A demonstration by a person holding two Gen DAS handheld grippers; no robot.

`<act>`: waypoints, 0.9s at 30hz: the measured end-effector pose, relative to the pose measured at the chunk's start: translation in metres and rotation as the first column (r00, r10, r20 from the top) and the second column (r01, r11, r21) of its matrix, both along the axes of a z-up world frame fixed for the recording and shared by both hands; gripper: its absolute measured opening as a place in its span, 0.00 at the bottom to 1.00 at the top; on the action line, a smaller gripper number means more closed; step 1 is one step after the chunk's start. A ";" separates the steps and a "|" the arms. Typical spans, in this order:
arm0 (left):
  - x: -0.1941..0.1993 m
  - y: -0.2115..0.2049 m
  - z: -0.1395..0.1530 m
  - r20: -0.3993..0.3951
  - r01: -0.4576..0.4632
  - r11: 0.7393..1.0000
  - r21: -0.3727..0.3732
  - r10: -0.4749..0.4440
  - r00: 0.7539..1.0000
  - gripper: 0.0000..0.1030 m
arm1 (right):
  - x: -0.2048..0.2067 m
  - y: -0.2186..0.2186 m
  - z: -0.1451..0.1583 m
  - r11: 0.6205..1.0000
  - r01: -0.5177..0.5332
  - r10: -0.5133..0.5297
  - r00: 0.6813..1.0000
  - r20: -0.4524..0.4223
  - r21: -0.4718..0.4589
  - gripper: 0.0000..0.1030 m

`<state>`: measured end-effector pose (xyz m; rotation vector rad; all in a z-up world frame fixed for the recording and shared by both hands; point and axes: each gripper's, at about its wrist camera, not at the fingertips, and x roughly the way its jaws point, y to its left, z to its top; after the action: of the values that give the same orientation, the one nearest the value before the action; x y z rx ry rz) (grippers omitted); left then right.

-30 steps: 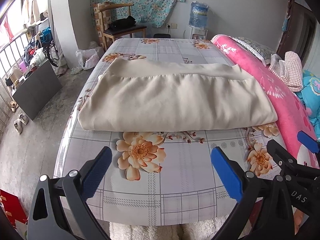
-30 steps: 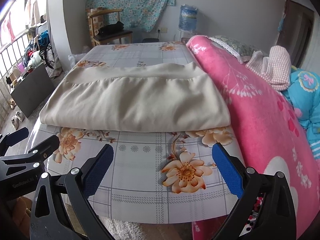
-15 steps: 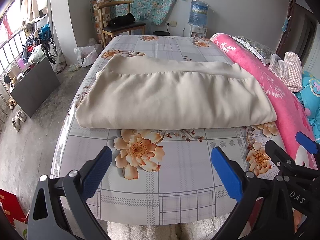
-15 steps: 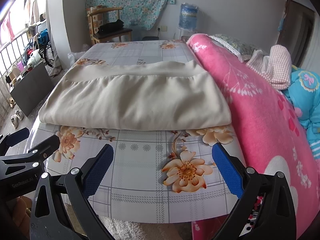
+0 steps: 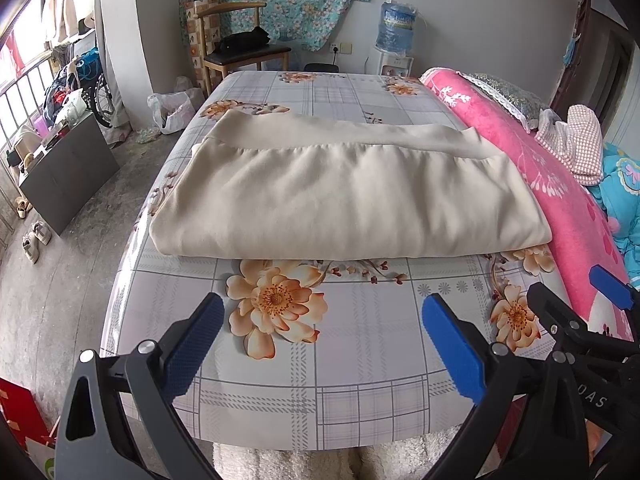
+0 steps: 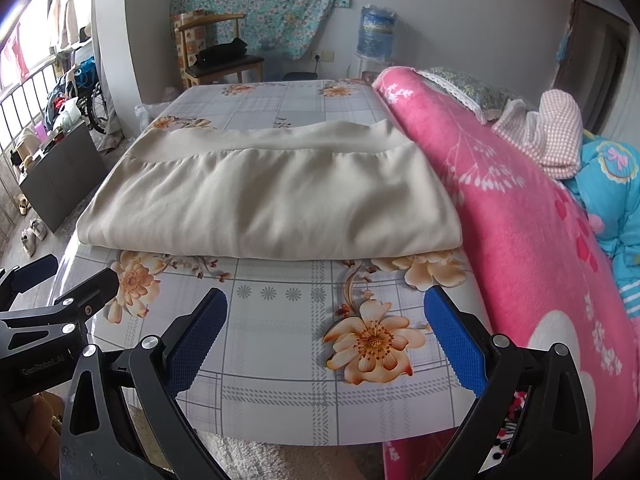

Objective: Fold large clothes

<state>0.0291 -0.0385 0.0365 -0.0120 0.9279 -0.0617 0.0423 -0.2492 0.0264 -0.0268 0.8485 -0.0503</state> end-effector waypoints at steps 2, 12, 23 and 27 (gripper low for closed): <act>0.000 0.000 0.000 0.000 0.001 1.000 0.001 -0.001 1.000 0.95 | 0.000 0.000 0.000 1.000 -0.002 0.002 1.000 -0.001 0.001 0.92; 0.000 0.000 0.000 0.001 -0.001 1.000 -0.001 0.001 1.000 0.95 | 0.000 -0.001 -0.001 1.000 -0.003 0.003 1.000 -0.002 0.001 0.92; 0.000 0.000 0.000 0.001 0.000 1.000 0.000 0.000 1.000 0.95 | 0.001 -0.002 -0.001 1.000 -0.005 0.005 1.000 -0.003 -0.001 0.92; 0.000 0.000 0.001 0.002 -0.001 1.000 0.000 0.001 1.000 0.95 | 0.000 -0.003 -0.001 1.000 -0.004 0.004 1.000 -0.005 0.001 0.92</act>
<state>0.0293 -0.0384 0.0373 -0.0126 0.9257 -0.0604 0.0423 -0.2518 0.0256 -0.0281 0.8537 -0.0462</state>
